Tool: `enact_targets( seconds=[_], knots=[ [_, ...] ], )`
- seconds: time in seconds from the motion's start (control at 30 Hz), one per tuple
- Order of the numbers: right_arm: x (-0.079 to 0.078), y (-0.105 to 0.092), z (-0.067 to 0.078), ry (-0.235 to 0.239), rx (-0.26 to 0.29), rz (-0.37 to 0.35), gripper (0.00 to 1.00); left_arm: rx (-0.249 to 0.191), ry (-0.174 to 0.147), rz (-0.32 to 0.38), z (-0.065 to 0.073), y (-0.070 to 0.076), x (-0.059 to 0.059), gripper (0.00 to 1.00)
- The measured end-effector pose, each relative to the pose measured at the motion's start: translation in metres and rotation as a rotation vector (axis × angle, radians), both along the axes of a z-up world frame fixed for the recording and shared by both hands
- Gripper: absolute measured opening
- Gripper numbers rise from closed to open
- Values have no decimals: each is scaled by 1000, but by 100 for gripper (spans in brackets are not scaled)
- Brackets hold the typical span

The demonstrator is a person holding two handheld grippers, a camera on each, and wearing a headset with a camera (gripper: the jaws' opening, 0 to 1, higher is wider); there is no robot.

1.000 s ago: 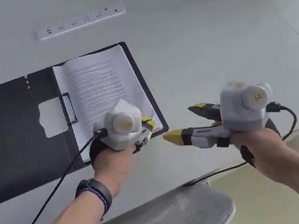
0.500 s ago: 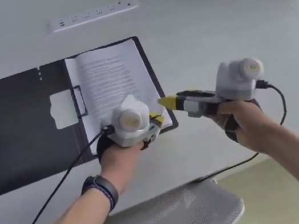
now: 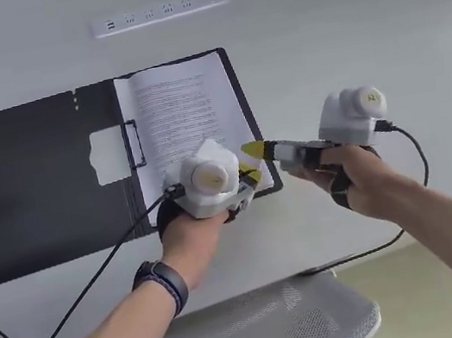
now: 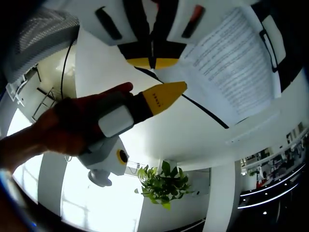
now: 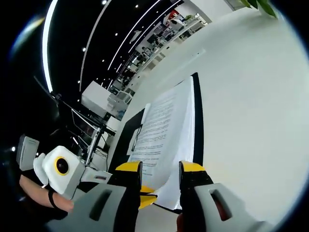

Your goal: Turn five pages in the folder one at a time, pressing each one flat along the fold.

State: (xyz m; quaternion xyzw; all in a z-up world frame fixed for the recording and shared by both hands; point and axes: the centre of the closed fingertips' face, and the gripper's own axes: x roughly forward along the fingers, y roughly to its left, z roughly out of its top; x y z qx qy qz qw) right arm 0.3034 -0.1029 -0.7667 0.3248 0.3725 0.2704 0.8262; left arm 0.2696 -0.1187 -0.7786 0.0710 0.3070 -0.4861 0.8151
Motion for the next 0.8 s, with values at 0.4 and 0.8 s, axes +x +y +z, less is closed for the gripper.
enact_targets(
  seconds=[0.4, 0.8],
  knots=[
    [4, 0, 1, 14, -4, -15, 1, 6, -13, -8, 5, 4, 0, 0],
    [10, 9, 15, -7, 24, -23, 0, 8, -51, -7, 21, 14, 4, 0]
  ],
)
